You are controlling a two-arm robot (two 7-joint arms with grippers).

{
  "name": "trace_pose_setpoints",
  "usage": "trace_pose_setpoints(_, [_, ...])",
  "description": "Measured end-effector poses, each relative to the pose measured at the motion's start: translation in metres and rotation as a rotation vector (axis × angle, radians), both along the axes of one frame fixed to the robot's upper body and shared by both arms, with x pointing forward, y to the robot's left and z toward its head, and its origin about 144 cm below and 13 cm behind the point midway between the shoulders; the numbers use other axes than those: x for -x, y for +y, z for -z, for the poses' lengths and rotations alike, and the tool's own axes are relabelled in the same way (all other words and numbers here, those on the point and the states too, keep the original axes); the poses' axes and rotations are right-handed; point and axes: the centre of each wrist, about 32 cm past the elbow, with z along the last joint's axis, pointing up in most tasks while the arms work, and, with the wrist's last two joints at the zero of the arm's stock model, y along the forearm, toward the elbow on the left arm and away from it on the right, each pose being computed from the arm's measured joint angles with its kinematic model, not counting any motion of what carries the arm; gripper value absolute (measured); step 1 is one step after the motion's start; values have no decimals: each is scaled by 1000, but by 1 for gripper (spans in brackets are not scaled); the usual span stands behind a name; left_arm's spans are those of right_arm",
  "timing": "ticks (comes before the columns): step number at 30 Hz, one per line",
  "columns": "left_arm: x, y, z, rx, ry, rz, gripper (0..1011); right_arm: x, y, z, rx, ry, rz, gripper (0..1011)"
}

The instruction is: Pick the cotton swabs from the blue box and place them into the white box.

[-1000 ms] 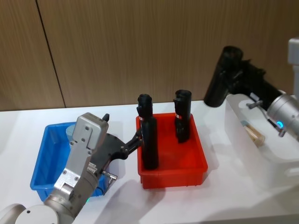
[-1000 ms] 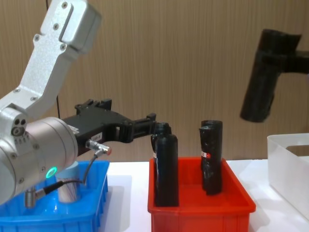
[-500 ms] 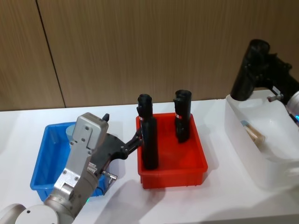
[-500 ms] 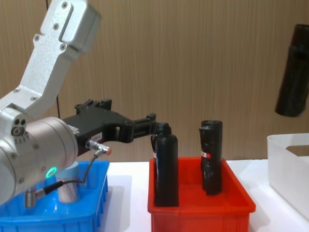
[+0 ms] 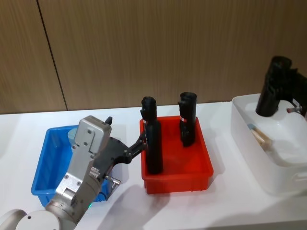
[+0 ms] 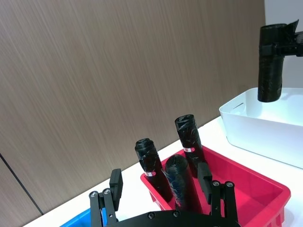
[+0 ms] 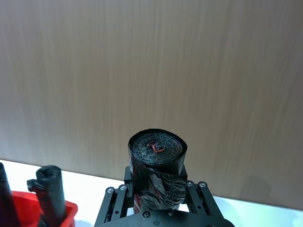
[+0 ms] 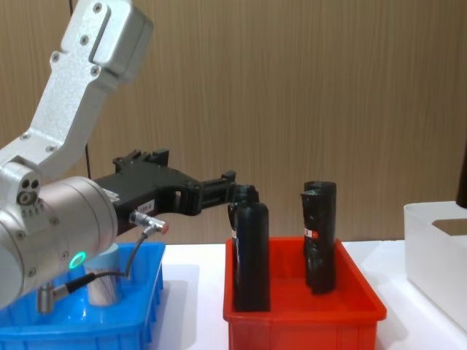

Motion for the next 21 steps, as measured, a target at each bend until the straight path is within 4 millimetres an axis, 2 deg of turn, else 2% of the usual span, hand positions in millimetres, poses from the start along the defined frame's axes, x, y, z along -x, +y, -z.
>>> trace_pose_setpoints(21, [0, 0, 0, 0, 0, 0, 1004, -10, -23, 34, -23, 154, 109, 503])
